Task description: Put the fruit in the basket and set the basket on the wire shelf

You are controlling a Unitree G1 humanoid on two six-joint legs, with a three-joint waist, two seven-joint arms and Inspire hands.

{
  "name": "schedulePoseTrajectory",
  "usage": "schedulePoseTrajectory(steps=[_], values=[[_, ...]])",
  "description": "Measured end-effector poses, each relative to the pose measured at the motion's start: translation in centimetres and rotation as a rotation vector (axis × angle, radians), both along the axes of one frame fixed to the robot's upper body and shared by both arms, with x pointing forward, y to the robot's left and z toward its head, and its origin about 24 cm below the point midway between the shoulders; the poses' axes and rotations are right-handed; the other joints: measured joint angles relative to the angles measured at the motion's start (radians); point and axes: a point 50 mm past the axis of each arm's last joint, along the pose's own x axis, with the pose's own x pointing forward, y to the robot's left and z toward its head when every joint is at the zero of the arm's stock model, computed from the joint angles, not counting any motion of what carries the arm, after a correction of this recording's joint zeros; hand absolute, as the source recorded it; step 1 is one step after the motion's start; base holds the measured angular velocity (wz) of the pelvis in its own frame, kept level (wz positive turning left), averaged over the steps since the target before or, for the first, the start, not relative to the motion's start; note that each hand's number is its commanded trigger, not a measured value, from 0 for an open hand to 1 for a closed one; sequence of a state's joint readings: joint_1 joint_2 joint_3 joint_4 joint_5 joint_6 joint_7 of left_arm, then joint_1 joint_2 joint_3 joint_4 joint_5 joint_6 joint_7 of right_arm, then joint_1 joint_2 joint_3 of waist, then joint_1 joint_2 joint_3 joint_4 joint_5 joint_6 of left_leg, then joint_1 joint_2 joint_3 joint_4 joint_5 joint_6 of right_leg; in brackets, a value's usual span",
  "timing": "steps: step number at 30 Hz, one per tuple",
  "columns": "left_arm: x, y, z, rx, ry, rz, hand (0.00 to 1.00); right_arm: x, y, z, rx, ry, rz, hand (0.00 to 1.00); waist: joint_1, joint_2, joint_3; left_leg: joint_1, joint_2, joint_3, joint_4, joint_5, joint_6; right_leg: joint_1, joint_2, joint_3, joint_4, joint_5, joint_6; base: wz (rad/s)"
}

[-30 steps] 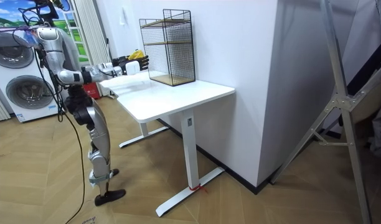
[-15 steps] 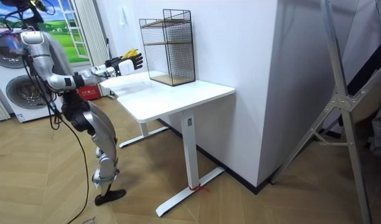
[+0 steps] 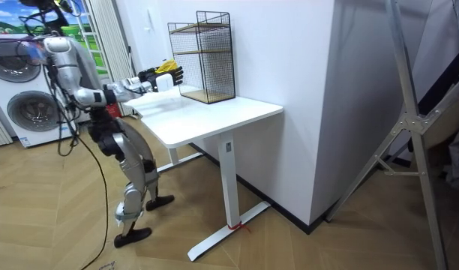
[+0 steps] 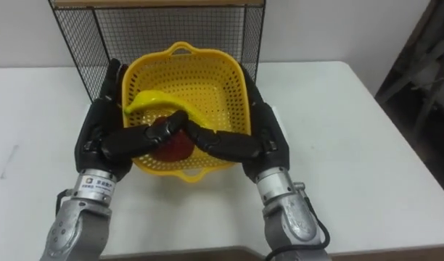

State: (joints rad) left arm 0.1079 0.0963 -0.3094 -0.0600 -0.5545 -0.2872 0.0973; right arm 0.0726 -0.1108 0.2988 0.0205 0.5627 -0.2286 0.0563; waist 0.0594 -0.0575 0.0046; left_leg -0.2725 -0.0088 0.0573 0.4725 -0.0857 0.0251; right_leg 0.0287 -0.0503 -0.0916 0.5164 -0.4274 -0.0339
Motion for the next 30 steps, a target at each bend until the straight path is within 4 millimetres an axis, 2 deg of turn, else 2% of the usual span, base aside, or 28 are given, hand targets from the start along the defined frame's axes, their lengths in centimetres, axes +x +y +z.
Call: schedulePoseTrajectory(steps=[2, 4, 5, 6, 7, 8, 9, 10, 11, 12, 13, 14, 15, 16, 17, 18, 19, 21, 22, 23, 24, 26, 30], values=[[0.0, 0.0, 0.1, -0.001, -0.005, -0.001, 0.0, 0.0, 0.0, 0.4, -0.004, -0.019, 0.0, 0.0, 0.001, 0.002, 0.0006, 0.001, -0.022, 0.013, 0.008, -0.019, 0.014, 0.008, -0.025, 0.001, -0.002, -0.016, 0.017, 0.07], [0.0, -0.1, 0.4, -0.006, -0.018, -0.002, 0.0, 0.1, 0.0, 0.9, -0.003, -0.043, -0.002, 0.0, -0.004, -0.003, 0.0029, 0.005, -0.058, 0.027, 0.016, -0.047, 0.034, 0.024, -0.062, 0.0, -0.003, -0.037, 0.042, 0.15], [0.0, -0.1, 0.5, -0.007, -0.021, -0.002, 0.0, 0.1, -0.1, 1.0, -0.004, -0.045, -0.003, 0.0, -0.001, -0.005, 0.0026, 0.005, -0.066, 0.028, 0.021, -0.057, 0.039, 0.026, -0.074, -0.001, 0.003, -0.044, 0.048, 0.13], [0.0, -0.1, 0.5, -0.01, -0.023, -0.001, 0.0, 0.2, 0.0, 1.0, -0.009, -0.05, -0.003, 0.0, 0.0, -0.005, 0.0033, 0.004, -0.077, 0.033, 0.037, -0.085, 0.05, 0.024, -0.09, -0.011, 0.043, -0.051, 0.058, 0.0], [0.0, -0.1, 0.5, -0.009, -0.022, -0.001, 0.0, 0.2, 0.1, 1.1, -0.01, -0.048, -0.007, 0.0, 0.001, -0.007, 0.0065, 0.009, -0.089, 0.041, 0.055, -0.107, 0.061, -0.001, -0.115, -0.024, 0.136, -0.048, 0.063, 0.04], [0.0, -0.1, 0.5, -0.009, -0.022, -0.001, 0.0, 0.2, 0.1, 1.0, -0.01, -0.047, -0.008, 0.0, 0.0, -0.01, 0.0088, 0.014, -0.095, 0.049, 0.064, -0.118, 0.068, -0.018, -0.129, -0.025, 0.195, -0.042, 0.073, 0.09], [0.0, -0.1, 0.5, -0.009, -0.022, -0.002, 0.0, 0.2, 0.1, 1.0, -0.014, -0.047, -0.011, 0.0, -0.001, -0.018, 0.0136, 0.025, -0.112, 0.051, 0.075, -0.14, 0.079, -0.055, -0.151, -0.021, 0.302, -0.015, 0.093, 0.19], [0.0, -0.2, 0.5, -0.01, -0.021, -0.003, 0.0, 0.2, 0.0, 1.0, -0.02, -0.048, -0.013, 0.0, -0.002, -0.016, 0.0151, 0.039, -0.12, 0.048, 0.084, -0.158, 0.09, -0.088, -0.166, -0.02, 0.387, 0.033, 0.091, 0.17], [0.0, -0.2, 0.5, -0.01, -0.02, -0.004, 0.0, 0.2, 0.0, 1.0, -0.02, -0.048, -0.014, 0.0, -0.003, -0.014, 0.0155, 0.048, -0.122, 0.045, 0.081, -0.164, 0.095, -0.102, -0.172, -0.023, 0.416, 0.063, 0.092, 0.1], [0.0, -0.3, 0.5, -0.011, -0.019, -0.004, 0.0, 0.2, 0.0, 1.0, -0.02, -0.046, -0.017, 0.0, -0.003, -0.007, 0.0199, 0.07, -0.122, 0.037, 0.069, -0.172, 0.101, -0.127, -0.175, -0.022, 0.466, 0.125, 0.094, 0.0], [0.1, -0.3, 0.6, -0.015, -0.022, 0.0, 0.0, 0.2, 0.0, 1.0, -0.027, -0.048, -0.015, 0.0, 0.002, 0.005, 0.0195, 0.084, -0.12, 0.023, 0.055, -0.177, 0.105, -0.156, -0.165, -0.024, 0.483, 0.118, 0.097, -0.03], [0.2, -0.2, 0.8, -0.013, -0.032, 0.001, 0.0, 0.4, 0.0, 1.2, -0.032, -0.059, -0.014, 0.0, 0.003, 0.01, 0.026, 0.084, -0.116, 0.019, 0.05, -0.178, 0.105, -0.178, -0.152, -0.024, 0.474, 0.095, 0.091, 0.04], [0.6, -0.1, 1.2, -0.011, -0.048, 0.004, 0.0, 0.7, 0.0, 1.5, -0.04, -0.073, -0.011, 0.0, 0.0, 0.016, 0.0359, 0.082, -0.105, 0.016, 0.041, -0.173, 0.108, -0.221, -0.126, -0.022, 0.418, 0.054, 0.08, 0.17], [0.9, -0.1, 1.5, -0.009, -0.063, 0.0, 0.0, 0.9, 0.0, 1.7, -0.043, -0.082, -0.014, 0.0, -0.003, 0.017, 0.0385, 0.073, -0.099, 0.011, 0.041, -0.17, 0.109, -0.254, -0.102, -0.031, 0.32, 0.04, 0.078, 0.2], [1.0, -0.1, 1.5, -0.007, -0.066, -0.001, 0.0, 1.0, 0.0, 1.8, -0.048, -0.086, -0.014, 0.0, -0.003, 0.016, 0.039, 0.071, -0.1, 0.01, 0.043, -0.17, 0.109, -0.258, -0.097, -0.038, 0.252, 0.04, 0.077, 0.2], [1.1, -0.2, 1.5, -0.006, -0.062, -0.001, 0.0, 1.1, 0.1, 1.9, -0.054, -0.091, -0.012, 0.0, -0.006, 0.018, 0.0401, 0.075, -0.104, 0.005, 0.046, -0.17, 0.108, -0.26, -0.085, -0.047, 0.133, 0.078, 0.055, 0.31], [1.1, -0.3, 1.2, -0.011, -0.05, -0.004, 0.0, 1.1, -0.2, 1.7, -0.068, -0.084, -0.011, 0.0, -0.02, 0.03, 0.0322, 0.076, -0.105, -0.016, 0.043, -0.166, 0.102, -0.246, -0.078, -0.057, 0.104, 0.11, 0.044, 0.24], [1.1, -0.3, 1.2, -0.008, -0.051, -0.007, 0.0, 1.2, -0.1, 1.7, -0.066, -0.079, -0.011, 0.0, -0.022, 0.037, 0.0303, 0.091, -0.088, -0.02, 0.013, -0.15, 0.092, -0.215, -0.053, -0.066, 0.04, 0.143, 0.04, 0.05], [1.1, -0.2, 1.1, -0.001, -0.044, -0.009, 0.0, 1.2, 0.0, 1.4, -0.06, -0.067, -0.012, 0.0, -0.025, 0.034, 0.0281, 0.115, -0.08, -0.031, -0.015, -0.139, 0.081, -0.188, -0.041, -0.078, -0.006, 0.161, 0.04, -0.04], [1.1, -0.2, 1.0, 0.001, -0.04, -0.01, 0.0, 1.2, 0.0, 1.3, -0.057, -0.058, -0.012, 0.0, -0.027, 0.032, 0.0232, 0.125, -0.074, -0.033, -0.027, -0.135, 0.076, -0.173, -0.032, -0.078, -0.031, 0.169, 0.036, -0.06], [1.1, -0.3, 0.9, 0.004, -0.033, -0.013, 0.0, 1.2, 0.0, 1.1, -0.053, -0.046, -0.012, 0.0, -0.026, 0.03, 0.013, 0.139, -0.066, -0.036, -0.044, -0.128, 0.07, -0.151, -0.019, -0.078, -0.068, 0.188, 0.032, -0.08], [1.1, -0.3, 0.9, 0.011, -0.029, -0.016, 0.0, 1.3, 0.0, 1.1, -0.049, -0.043, -0.018, 0.0, -0.026, 0.029, 0.004, 0.155, -0.055, -0.034, -0.06, -0.123, 0.065, -0.124, -0.003, -0.074, -0.111, 0.21, 0.029, -0.1], [1.1, -0.7, 0.6, 0.019, -0.003, -0.032, 0.0, 1.5, -0.3, 1.1, -0.045, -0.031, -0.037, 0.0, -0.031, 0.04, 0.0028, 0.181, -0.049, -0.035, -0.1, -0.104, 0.064, -0.086, 0.009, -0.076, -0.178, 0.247, 0.028, -0.03]])
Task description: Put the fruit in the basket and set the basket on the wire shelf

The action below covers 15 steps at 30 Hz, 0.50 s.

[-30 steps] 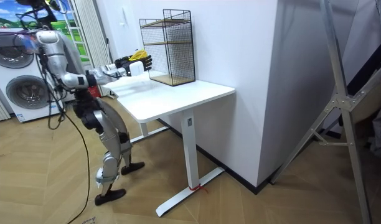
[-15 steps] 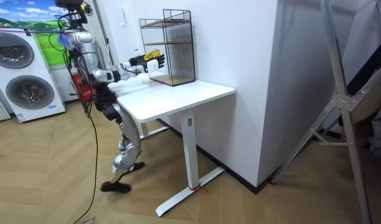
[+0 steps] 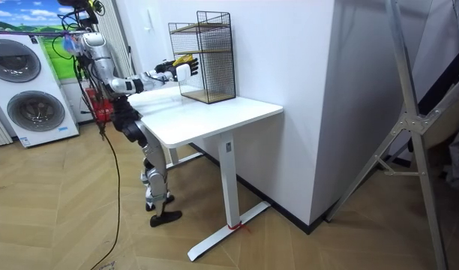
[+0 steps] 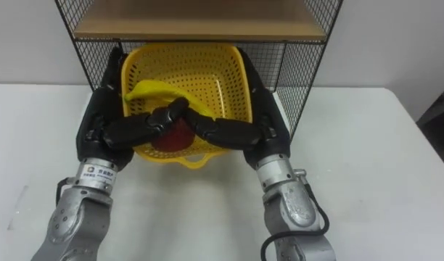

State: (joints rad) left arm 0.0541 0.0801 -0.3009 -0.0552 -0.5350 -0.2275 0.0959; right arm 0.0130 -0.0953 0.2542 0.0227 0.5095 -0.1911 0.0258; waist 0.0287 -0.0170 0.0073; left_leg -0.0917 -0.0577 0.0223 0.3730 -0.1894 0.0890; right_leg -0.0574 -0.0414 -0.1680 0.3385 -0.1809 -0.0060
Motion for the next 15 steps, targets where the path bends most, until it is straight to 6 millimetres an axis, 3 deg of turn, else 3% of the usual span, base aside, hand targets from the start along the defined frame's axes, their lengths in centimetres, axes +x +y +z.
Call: schedulePoseTrajectory(steps=[3, 8, 10, 15], values=[[0.0, 0.0, -0.1, 0.003, 0.012, -0.001, 0.0, 0.1, 0.1, 0.0, -0.005, 0.015, -0.01, 0.0, -0.002, 0.007, 0.0, 0.003, 0.0, 0.005, -0.031, 0.017, 0.004, 0.008, 0.002, -0.001, -0.029, 0.021, 0.004, -0.01], [0.1, 0.0, -0.3, 0.007, 0.036, -0.001, 0.0, 0.3, 0.2, -0.1, -0.01, 0.036, -0.016, 0.0, -0.003, 0.009, 0.0086, 0.019, -0.001, 0.008, -0.072, 0.039, 0.003, 0.019, 0.001, -0.004, -0.062, 0.037, 0.004, 0.0], [0.3, 0.1, -0.7, 0.016, 0.052, 0.001, 0.0, 0.4, 0.2, -0.5, 0.001, 0.054, -0.015, 0.0, 0.0, 0.009, 0.0254, 0.036, -0.002, 0.008, -0.081, 0.041, 0.0, 0.027, 0.002, -0.001, -0.065, 0.037, 0.001, -0.05], [1.0, 0.0, -2.0, 0.04, 0.139, -0.001, 0.0, 1.2, 0.0, -2.3, 0.059, 0.18, -0.037, 0.0, -0.002, 0.006, 0.025, 0.032, -0.001, 0.006, -0.082, 0.043, -0.001, 0.029, 0.001, -0.009, -0.065, 0.041, 0.001, 0.01]])
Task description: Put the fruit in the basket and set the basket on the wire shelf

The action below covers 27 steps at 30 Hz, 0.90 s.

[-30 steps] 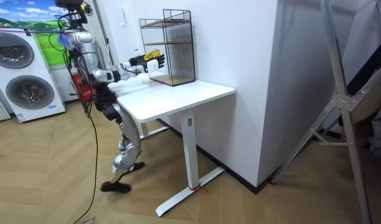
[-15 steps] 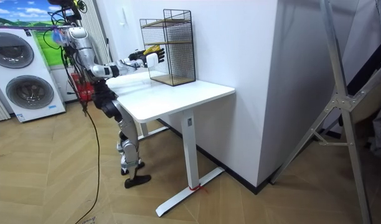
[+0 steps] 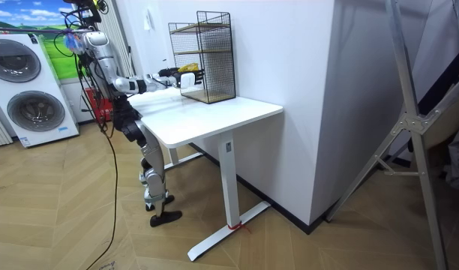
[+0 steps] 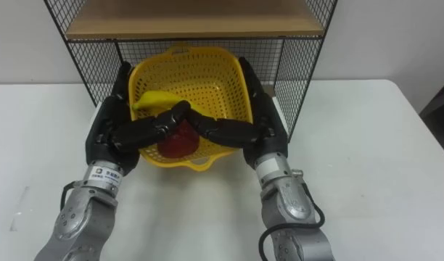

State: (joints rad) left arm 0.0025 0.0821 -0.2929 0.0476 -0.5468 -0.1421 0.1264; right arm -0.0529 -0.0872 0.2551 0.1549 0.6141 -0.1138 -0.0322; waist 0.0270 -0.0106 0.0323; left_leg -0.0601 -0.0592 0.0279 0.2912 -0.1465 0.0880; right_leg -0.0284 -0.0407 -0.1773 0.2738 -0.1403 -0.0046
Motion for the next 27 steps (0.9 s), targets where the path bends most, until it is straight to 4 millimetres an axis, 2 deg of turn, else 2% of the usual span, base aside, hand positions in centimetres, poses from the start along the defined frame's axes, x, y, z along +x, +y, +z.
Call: schedulePoseTrajectory(steps=[3, 6, 10, 14, 18, 27], values=[[1.6, -0.2, -0.4, 0.028, 0.045, -0.007, 0.0, 1.2, 0.1, -0.4, -0.014, 0.056, -0.004, 0.0, 0.005, 0.0, 0.0, -0.001, 0.001, 0.003, -0.001, 0.003, 0.002, -0.002, -0.002, -0.007, 0.0, 0.004, -0.005, 0.02], [3.6, -0.6, 0.1, 0.029, 0.06, 0.008, 0.0, 2.7, 0.2, 0.6, -0.012, 0.048, -0.032, 0.0, 0.007, 0.001, -0.0007, 0.001, 0.004, 0.004, -0.001, 0.004, 0.003, 0.004, 0.0, -0.011, -0.008, 0.006, -0.005, 0.0], [6.4, -0.8, 0.1, 0.019, 0.143, 0.029, 0.0, 5.3, 0.2, 1.2, -0.06, 0.089, -0.054, 0.0, 0.008, 0.004, -0.003, 0.02, 0.011, 0.011, -0.023, 0.014, 0.002, 0.032, 0.012, -0.004, -0.056, 0.033, -0.007, -0.06], [7.1, -1.2, -0.3, 0.024, 0.216, 0.031, 0.0, 6.0, -0.1, 0.5, -0.091, 0.159, -0.072, 0.0, 0.009, 0.008, -0.0055, 0.025, 0.012, 0.012, -0.033, 0.021, 0.004, 0.038, 0.014, -0.003, -0.07, 0.046, -0.015, -0.01], [7.5, -0.8, -1.0, 0.014, 0.298, 0.046, 0.0, 6.1, -0.1, -0.2, -0.08, 0.228, -0.075, 0.0, 0.007, 0.022, -0.0137, 0.023, 0.012, 0.014, -0.034, 0.022, 0.004, 0.035, 0.014, -0.003, -0.07, 0.046, -0.015, -0.01], [7.8, -0.6, -1.0, 0.01, 0.352, 0.059, 0.0, 7.0, 0.1, -0.2, -0.102, 0.271, -0.066, 0.0, 0.005, 0.028, -0.0137, 0.036, 0.013, 0.014, -0.035, 0.021, 0.002, 0.047, 0.014, 0.003, -0.07, 0.046, -0.016, 0.0]])
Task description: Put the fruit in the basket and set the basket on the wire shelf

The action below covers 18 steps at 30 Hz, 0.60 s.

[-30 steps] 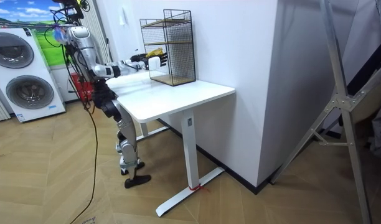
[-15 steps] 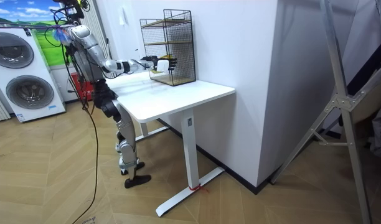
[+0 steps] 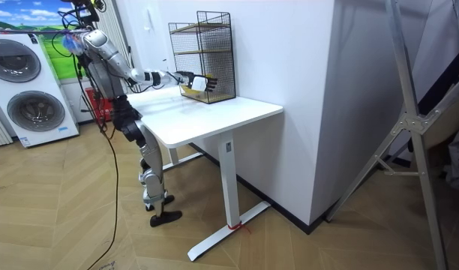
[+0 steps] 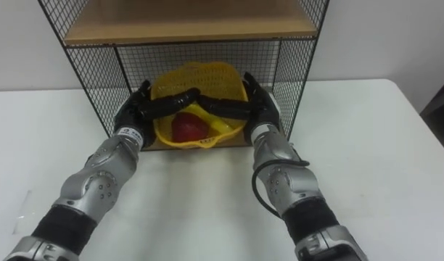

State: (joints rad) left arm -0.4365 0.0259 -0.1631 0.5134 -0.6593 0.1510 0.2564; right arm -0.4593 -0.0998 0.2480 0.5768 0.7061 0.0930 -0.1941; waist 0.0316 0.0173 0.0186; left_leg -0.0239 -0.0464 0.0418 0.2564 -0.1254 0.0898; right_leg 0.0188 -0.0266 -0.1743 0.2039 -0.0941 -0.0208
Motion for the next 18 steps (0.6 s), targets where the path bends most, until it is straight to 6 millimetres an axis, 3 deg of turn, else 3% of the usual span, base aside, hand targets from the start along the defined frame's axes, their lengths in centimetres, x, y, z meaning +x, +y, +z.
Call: schedulePoseTrajectory(steps=[18], values=[[0.01, 0.0, -0.29, 0.061, 0.035, 0.024, 0.0, -0.07, 0.09, -0.09, -0.054, 0.012, 0.0, 0.0, -0.003, 0.018, -0.0035, 0.004, -0.001, 0.001, -0.003, 0.0, -0.001, 0.003, 0.0, -0.004, 0.0, 0.0, 0.0, 0.0]])
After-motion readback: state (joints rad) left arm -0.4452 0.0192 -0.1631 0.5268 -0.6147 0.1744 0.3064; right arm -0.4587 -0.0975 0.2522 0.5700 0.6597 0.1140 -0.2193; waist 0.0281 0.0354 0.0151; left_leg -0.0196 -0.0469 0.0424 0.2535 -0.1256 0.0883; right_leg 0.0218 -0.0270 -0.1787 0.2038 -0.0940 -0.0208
